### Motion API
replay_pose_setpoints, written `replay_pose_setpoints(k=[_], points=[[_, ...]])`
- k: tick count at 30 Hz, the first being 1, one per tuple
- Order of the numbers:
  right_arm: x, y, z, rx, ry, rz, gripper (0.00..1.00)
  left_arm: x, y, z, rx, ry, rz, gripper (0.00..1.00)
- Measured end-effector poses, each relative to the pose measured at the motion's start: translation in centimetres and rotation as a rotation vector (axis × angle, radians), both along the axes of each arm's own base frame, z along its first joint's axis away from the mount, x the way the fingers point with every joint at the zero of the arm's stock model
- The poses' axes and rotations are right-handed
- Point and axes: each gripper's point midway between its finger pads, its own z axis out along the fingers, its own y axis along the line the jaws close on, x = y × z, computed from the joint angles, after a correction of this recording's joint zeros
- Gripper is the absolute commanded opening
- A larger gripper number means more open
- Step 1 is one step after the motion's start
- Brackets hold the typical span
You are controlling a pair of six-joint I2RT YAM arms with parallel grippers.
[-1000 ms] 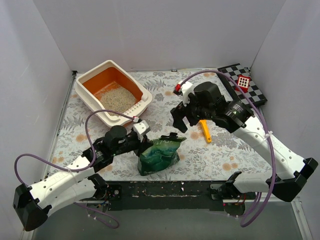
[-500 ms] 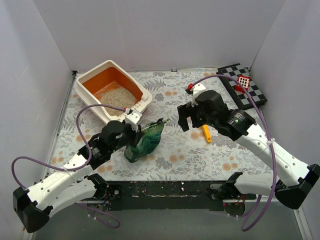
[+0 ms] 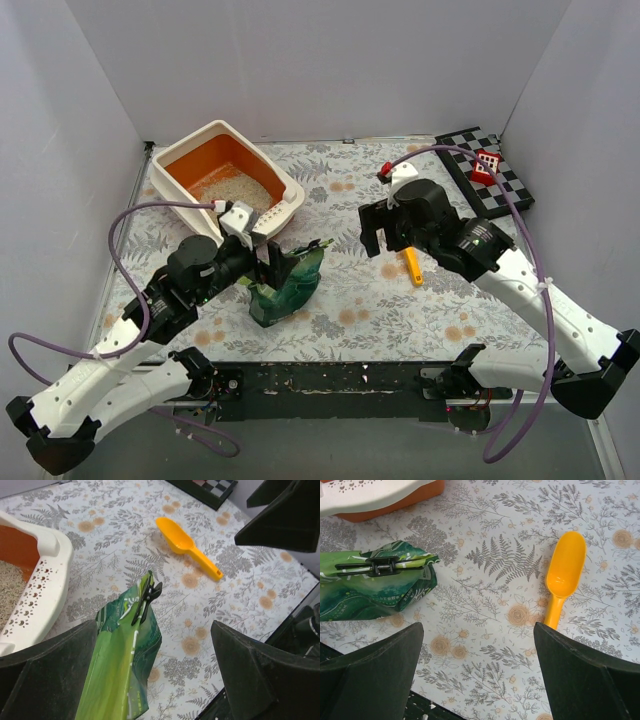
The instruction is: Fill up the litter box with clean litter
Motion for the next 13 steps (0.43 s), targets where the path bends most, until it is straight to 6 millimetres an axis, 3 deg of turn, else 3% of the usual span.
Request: replay_pose_setpoints(k=[5,13], points=[[0.7,-0.4,1.6,0.005,-0.039,-0.041,0.98,0.7,0.5,3.4,-0.059,0.01,0.075,0.98],[0.7,-0.9,2.8,0.014,-0.073,-0.041,0.98,2.0,0.4,3.7,-0.032,0.078,0.141,0.98]])
